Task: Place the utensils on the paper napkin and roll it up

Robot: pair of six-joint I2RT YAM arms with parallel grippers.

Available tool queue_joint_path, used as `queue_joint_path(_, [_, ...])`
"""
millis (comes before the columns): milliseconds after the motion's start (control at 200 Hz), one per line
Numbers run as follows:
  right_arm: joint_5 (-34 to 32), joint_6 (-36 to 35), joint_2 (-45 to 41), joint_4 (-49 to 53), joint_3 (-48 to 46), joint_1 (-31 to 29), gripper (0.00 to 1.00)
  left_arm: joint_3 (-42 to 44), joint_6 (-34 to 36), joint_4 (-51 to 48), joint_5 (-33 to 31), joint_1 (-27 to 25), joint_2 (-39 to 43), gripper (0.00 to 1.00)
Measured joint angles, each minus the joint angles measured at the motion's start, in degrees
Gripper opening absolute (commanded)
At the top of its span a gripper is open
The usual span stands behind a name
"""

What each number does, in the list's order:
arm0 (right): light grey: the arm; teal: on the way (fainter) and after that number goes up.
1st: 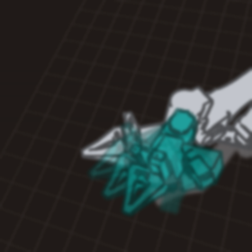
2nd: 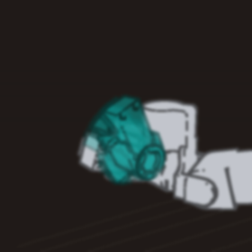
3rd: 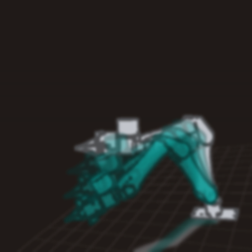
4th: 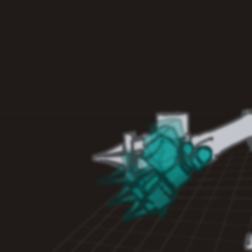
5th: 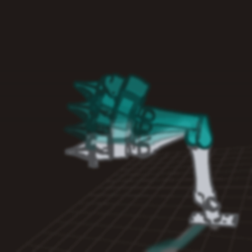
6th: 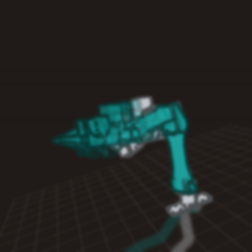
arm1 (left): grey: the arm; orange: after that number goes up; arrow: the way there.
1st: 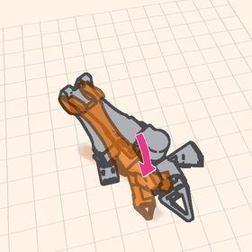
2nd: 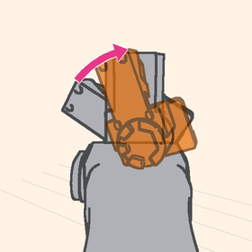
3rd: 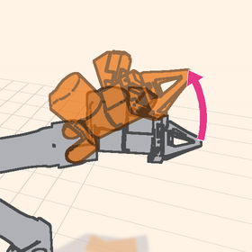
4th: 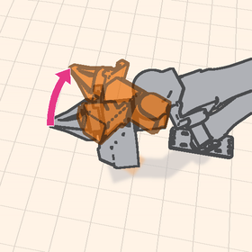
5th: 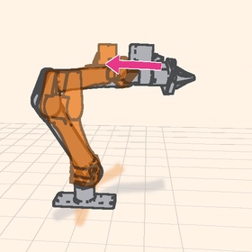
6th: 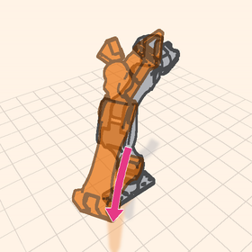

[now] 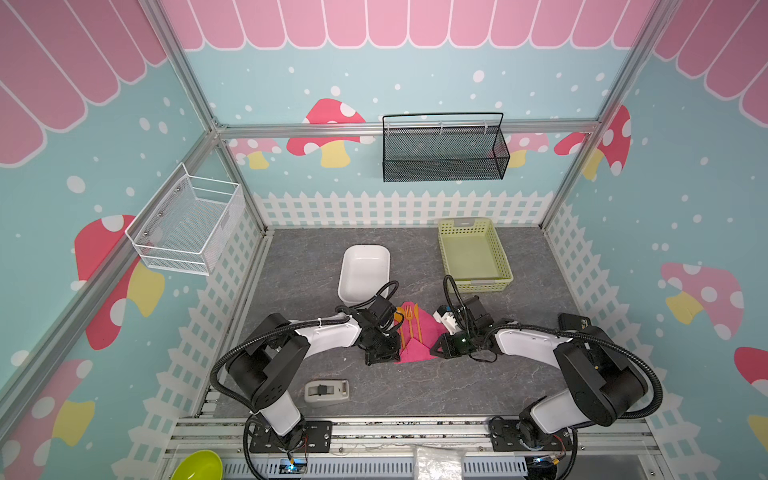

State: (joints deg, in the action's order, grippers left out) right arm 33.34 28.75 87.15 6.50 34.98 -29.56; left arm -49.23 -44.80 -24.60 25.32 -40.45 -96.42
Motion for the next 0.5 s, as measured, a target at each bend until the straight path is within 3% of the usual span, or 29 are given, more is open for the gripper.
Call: queue_joint_path(500, [1.60,6.03,1.22,-3.04,-1.60,0.00,0.15,-5.42,-0.07,-0.52,0.02,-0.85,2.27,0.07])
